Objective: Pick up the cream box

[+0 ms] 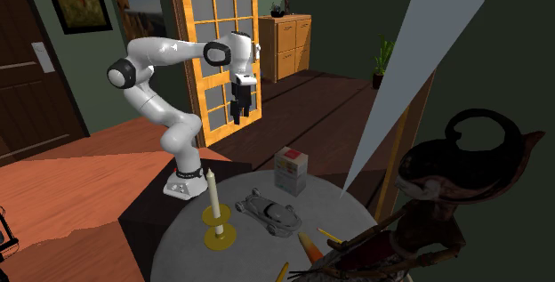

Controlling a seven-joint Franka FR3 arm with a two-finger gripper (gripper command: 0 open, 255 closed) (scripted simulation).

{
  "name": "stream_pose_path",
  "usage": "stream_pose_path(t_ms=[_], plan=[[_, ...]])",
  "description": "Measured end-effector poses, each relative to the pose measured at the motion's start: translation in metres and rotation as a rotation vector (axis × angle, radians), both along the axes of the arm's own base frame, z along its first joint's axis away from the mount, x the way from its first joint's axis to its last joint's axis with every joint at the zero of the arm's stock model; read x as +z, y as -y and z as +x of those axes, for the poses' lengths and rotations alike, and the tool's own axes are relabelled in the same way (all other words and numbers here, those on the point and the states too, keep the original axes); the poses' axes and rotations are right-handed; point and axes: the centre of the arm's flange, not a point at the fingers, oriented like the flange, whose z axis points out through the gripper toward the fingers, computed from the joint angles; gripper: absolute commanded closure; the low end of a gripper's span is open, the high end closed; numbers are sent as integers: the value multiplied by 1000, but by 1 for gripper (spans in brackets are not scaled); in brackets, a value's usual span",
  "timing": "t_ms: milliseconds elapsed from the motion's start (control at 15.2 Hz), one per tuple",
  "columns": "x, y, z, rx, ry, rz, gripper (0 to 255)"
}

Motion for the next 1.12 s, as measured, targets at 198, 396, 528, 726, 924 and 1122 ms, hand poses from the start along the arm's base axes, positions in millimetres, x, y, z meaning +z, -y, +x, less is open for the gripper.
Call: stream_pose_path(t_ms=[198, 396, 528, 726, 924, 1122], plan=[[-1, 9, 14, -6, 1, 5, 0], [-4, 25, 47, -20, 4, 16, 0], [-9, 41, 70, -30, 6, 23, 0], [-11, 62, 103, -46, 10, 35, 0], [-19, 85, 135, -61, 13, 46, 0], [-27, 108, 167, -76, 16, 57, 0]])
